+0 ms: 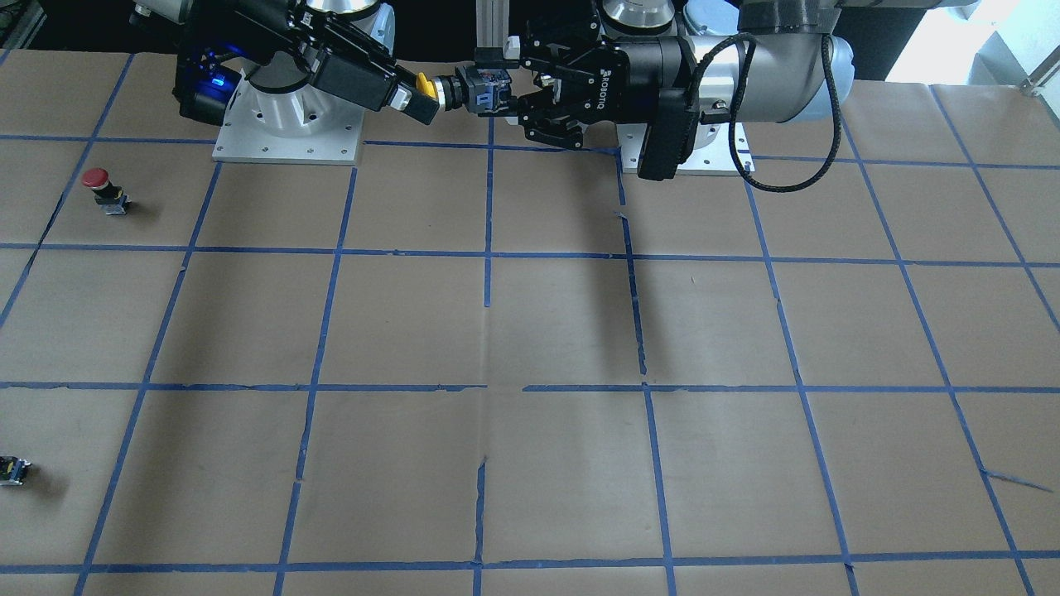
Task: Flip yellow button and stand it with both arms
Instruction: 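Grasp the yellow cap with the right gripper from the left gripper, then open the left gripper and pull back while the right gripper carries the button away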
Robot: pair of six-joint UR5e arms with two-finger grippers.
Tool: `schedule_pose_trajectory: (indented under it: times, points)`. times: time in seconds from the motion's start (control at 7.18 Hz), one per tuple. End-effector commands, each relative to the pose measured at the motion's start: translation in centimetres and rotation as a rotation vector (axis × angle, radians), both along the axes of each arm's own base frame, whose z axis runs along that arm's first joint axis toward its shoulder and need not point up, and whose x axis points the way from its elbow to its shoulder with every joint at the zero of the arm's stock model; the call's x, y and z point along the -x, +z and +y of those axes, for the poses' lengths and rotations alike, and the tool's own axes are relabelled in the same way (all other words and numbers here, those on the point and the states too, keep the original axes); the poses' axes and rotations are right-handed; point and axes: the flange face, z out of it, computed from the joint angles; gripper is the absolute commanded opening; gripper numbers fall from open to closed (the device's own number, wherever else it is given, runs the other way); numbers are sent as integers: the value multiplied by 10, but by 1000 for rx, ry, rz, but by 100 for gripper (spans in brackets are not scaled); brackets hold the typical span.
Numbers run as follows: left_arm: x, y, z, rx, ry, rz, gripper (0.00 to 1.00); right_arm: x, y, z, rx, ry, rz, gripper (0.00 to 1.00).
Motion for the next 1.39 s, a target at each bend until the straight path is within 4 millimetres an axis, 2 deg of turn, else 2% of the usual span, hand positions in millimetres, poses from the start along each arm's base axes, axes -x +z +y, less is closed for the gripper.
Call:
schedule_pose_trajectory:
  times: [0.0,0.28,0.56,0.7,0.84,0.98,1.25]
  points:
    - [1,2,1,-9,-4,-2,100,1,0,-1,-1,-3,0,23]
    - [-6,3,-4,-65,-38,-44,100,13,-7,-6,1,-9,73,22]
    - [-14,-6,-16,-64,-165,-233,100,44,-16,-13,81,23,211,22]
    - [-21,-12,-20,-52,-220,-407,100,75,-27,-19,151,74,301,22]
    - [-30,-13,-34,-51,-184,-618,100,107,-35,-18,185,130,363,22]
    - [-35,-12,-41,-50,-143,-722,100,143,-44,-19,259,226,461,22]
    - [-52,-19,-46,-63,-105,-986,100,206,-82,-17,391,614,659,19]
